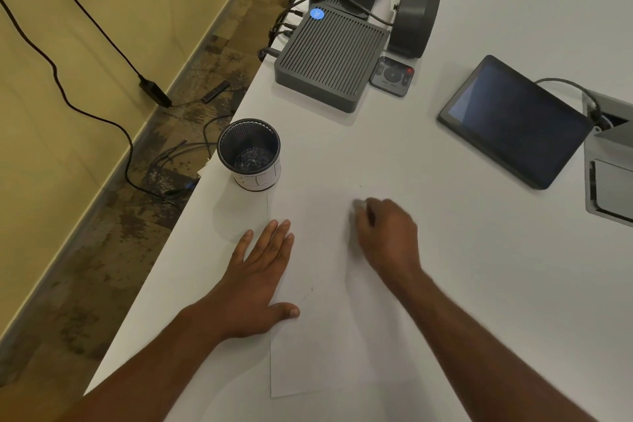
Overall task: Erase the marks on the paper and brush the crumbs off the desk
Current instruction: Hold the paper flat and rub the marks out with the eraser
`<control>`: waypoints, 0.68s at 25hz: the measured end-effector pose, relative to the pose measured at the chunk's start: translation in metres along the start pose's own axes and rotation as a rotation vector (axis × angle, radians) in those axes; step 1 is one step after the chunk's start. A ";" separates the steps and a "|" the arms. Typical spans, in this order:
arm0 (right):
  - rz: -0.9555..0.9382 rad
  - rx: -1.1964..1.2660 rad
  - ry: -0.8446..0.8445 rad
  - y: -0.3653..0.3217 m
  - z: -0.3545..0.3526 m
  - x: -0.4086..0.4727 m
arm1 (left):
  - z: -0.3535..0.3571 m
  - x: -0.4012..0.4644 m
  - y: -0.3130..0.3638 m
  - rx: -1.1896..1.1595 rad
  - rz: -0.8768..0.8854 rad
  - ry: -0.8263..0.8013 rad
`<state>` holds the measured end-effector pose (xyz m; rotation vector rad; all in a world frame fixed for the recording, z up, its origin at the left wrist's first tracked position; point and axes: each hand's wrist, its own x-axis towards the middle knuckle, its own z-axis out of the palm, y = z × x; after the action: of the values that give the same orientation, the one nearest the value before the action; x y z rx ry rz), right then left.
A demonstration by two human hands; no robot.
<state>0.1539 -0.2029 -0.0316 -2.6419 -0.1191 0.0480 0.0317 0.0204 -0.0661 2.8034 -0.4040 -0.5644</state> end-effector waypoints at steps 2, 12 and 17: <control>0.060 0.201 -0.089 -0.006 -0.001 -0.046 | -0.001 0.000 -0.001 -0.037 0.007 0.008; 0.174 0.487 -0.037 0.006 0.007 -0.034 | 0.000 -0.003 0.004 -0.106 -0.019 0.062; 0.178 0.500 -0.034 0.012 0.005 -0.047 | -0.009 0.002 0.013 -0.042 -0.066 -0.011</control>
<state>0.1074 -0.2153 -0.0416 -2.1457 0.1063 0.1612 0.0341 0.0097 -0.0546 2.7832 -0.2984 -0.5955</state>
